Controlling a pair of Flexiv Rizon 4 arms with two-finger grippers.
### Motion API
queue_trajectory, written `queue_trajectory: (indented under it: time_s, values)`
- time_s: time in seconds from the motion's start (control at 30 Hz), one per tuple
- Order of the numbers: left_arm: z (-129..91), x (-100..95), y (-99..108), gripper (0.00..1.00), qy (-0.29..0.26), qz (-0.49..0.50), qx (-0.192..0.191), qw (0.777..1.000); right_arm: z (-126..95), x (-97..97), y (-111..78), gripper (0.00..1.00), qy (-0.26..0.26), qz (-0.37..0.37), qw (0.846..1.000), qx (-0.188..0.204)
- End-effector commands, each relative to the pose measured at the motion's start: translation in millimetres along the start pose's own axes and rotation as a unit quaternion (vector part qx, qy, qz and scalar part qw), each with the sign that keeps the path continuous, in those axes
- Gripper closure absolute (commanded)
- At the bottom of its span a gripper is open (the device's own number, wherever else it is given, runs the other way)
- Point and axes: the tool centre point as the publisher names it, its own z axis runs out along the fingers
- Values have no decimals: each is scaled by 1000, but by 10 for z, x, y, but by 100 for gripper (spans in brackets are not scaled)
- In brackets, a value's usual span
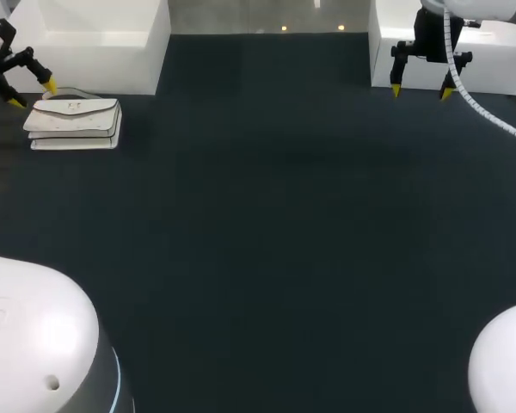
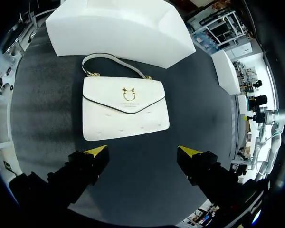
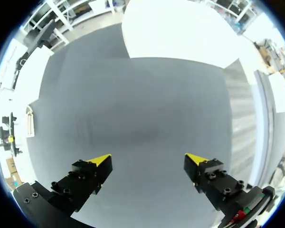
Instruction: Pick up the bag, open it, inspect its contents, close it, and place it on the opposite side
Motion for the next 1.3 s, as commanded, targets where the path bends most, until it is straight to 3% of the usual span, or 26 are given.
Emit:
queue_trajectory:
  time_s: [0.03, 0.43, 1.3]
  values:
    - [-16, 142, 143, 0, -144, -4, 67, 987, -8, 11, 9, 0, -2, 1, 1000, 2]
    - [39, 417, 201, 0, -191, -5, 64, 979, -8, 11, 9, 0, -2, 1, 1000, 2]
    - [209, 730, 57, 0, -185, 23, 52, 981, -8, 11, 9, 0, -2, 1, 1000, 2]
